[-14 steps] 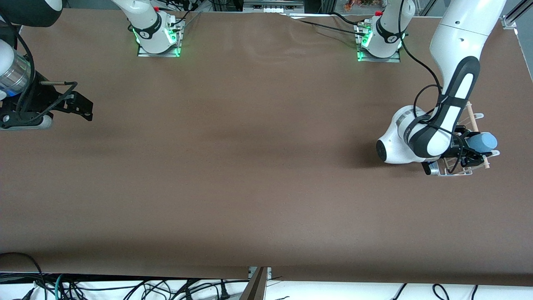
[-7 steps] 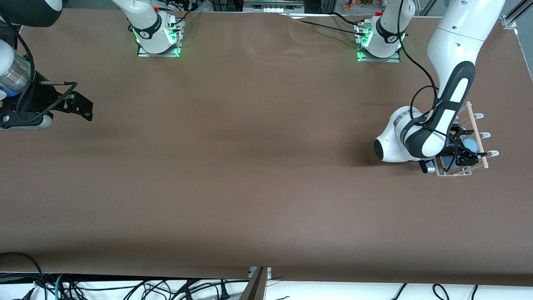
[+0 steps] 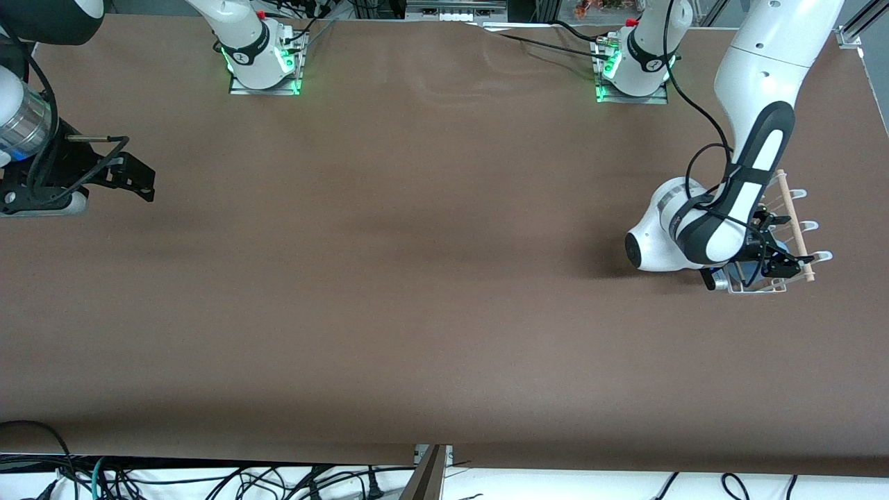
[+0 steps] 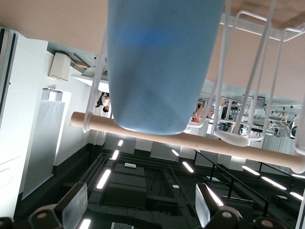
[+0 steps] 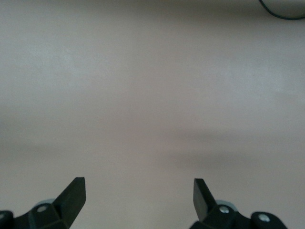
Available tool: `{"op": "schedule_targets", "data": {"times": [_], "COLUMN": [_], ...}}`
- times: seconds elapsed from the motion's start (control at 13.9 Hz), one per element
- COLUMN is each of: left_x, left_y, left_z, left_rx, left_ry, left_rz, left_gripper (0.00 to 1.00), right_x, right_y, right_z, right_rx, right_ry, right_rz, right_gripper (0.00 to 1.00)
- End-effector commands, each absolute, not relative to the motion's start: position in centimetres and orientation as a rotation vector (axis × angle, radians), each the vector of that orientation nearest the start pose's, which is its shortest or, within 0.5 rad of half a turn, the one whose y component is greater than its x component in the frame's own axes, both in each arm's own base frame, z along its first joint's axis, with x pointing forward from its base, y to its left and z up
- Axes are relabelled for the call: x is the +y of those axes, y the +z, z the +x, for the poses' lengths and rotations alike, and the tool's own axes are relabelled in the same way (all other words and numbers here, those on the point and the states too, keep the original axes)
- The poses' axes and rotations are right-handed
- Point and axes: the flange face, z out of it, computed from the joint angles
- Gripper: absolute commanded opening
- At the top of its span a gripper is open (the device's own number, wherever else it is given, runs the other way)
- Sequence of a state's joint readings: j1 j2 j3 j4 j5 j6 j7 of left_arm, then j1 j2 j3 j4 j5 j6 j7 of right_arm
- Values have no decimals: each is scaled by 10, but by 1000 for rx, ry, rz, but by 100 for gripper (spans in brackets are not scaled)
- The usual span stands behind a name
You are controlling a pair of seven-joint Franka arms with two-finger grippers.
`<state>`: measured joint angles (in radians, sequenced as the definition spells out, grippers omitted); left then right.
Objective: Transfer cup to left arm and place on rack
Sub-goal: 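Carry the cup with the left gripper and lower it onto the rack, then open the left gripper to release the cup on the rack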
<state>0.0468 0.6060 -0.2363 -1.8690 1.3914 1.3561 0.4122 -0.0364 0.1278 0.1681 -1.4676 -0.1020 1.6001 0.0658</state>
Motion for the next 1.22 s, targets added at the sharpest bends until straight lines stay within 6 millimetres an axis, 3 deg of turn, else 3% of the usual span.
{"op": "schedule_targets", "data": {"times": [0.0,0.29,0.65,0.93,1.15], "left_x": [22,11,-40,-97,-118], "left_y": [247,280,323,390,453], "left_z": [592,604,610,622,629], "left_rx": [974,844,595,439,438], "left_ry": [1087,1092,1021,871,732], "left_rz": [-1564,-1885,-2216,-2460,-2652], "left_gripper": [100,100,100,100,100], "right_x": [58,59,58,60,62], "right_y": [606,606,605,605,604], "right_z": [590,590,591,591,591], "right_rx": [-121,-128,-124,-119,-104], "right_ry": [-30,-35,-38,-36,-31], "right_rz": [-3212,-3213,-3213,-3211,-3181], "right_gripper": [100,100,100,100,100]}}
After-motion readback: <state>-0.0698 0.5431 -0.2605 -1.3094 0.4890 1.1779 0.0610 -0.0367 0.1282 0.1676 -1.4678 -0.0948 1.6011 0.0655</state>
